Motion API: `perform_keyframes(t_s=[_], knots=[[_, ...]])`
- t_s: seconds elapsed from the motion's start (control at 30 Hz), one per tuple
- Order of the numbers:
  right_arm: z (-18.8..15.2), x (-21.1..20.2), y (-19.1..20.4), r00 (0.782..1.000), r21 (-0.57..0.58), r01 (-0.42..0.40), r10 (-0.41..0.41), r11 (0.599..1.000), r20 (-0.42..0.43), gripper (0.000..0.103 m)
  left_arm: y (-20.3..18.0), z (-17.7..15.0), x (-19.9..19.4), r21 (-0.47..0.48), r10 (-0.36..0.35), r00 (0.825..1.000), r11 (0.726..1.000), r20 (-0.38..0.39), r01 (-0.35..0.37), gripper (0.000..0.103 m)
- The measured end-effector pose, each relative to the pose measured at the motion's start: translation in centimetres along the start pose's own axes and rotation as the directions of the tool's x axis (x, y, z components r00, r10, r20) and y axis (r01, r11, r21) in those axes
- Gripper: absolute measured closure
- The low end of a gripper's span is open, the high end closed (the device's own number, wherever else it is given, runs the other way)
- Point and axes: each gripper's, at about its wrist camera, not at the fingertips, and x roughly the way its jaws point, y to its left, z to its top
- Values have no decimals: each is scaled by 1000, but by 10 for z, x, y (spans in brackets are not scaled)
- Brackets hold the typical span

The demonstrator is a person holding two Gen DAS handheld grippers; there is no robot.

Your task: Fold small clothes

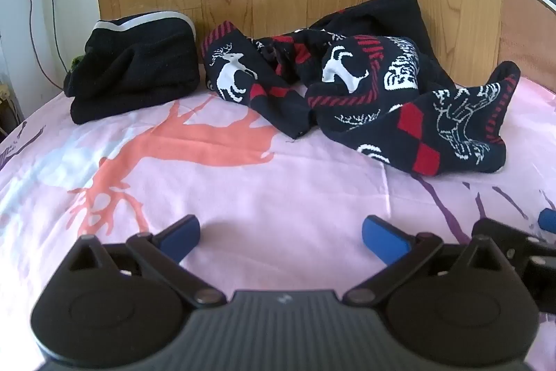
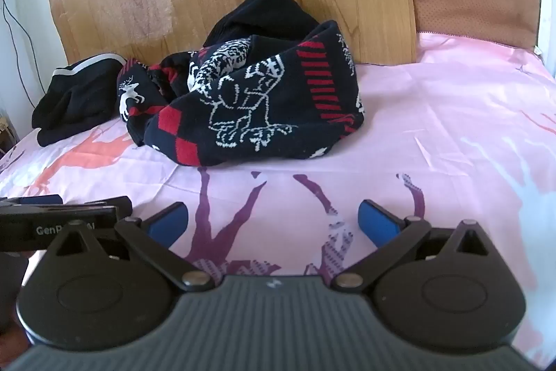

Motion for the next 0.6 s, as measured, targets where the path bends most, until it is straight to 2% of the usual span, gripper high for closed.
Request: perform_keyframes(t_s=[0.23,0.6], knots=[[0,0,-1,1000,0,1,-1,1000,-1,0,1,-1,0,1,-11,1000,1000,-2,11,0],[1,1,-3,1000,22,-7,7,1000,6,0,7,-13,-17,61,-55,998,997,-7,55,0]])
